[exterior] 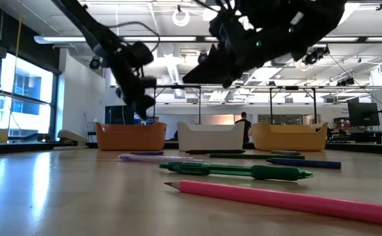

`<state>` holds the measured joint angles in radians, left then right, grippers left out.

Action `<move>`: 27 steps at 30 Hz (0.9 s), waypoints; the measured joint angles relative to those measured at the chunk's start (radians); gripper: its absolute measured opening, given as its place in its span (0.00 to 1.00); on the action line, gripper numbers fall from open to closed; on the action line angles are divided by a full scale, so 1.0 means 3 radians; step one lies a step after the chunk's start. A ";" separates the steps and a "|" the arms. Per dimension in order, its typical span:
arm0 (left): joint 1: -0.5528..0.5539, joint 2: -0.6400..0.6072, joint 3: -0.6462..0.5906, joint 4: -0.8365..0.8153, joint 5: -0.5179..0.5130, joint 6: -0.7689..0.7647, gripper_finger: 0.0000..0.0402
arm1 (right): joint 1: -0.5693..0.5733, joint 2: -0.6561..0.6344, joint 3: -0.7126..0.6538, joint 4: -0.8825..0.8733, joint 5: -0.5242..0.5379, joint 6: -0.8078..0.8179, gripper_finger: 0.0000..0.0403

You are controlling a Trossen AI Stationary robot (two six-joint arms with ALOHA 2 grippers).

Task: Sort crayons/erasers/pens/pencils in bins
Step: Put the bottom blue crayon into the yellow bin

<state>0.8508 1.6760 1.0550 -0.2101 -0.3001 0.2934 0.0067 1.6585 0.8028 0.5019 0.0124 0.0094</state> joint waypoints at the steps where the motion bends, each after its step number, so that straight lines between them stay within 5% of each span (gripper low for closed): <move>1: -0.0045 -0.0075 -0.0007 0.0034 0.0086 -0.0027 0.13 | 0.0004 -0.0084 0.0000 -0.0066 0.0050 -0.0031 0.00; 5: -0.0267 -0.0445 -0.0282 0.0522 0.0502 -0.0106 0.02 | 0.0068 -0.0458 0.0003 -0.0403 0.0311 -0.0179 0.00; 13: -0.0779 -0.1179 -0.1158 0.1698 0.1100 -0.0319 0.01 | 0.0244 -0.0660 0.0001 -0.0479 0.0364 -0.0359 0.00; 20: -0.1176 -0.1530 -0.1937 0.2857 0.1479 -0.0707 0.00 | 0.0322 -0.0296 0.0000 -0.0016 0.0359 -0.0359 0.00; 27: -0.1463 -0.1558 -0.2466 0.3747 0.1512 -0.0839 0.00 | 0.0348 0.0294 0.0001 0.0811 0.0265 -0.0323 0.00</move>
<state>0.4120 1.2087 0.3151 0.9139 0.1535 0.0418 0.1110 1.7467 0.8032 0.7451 0.0919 -0.0875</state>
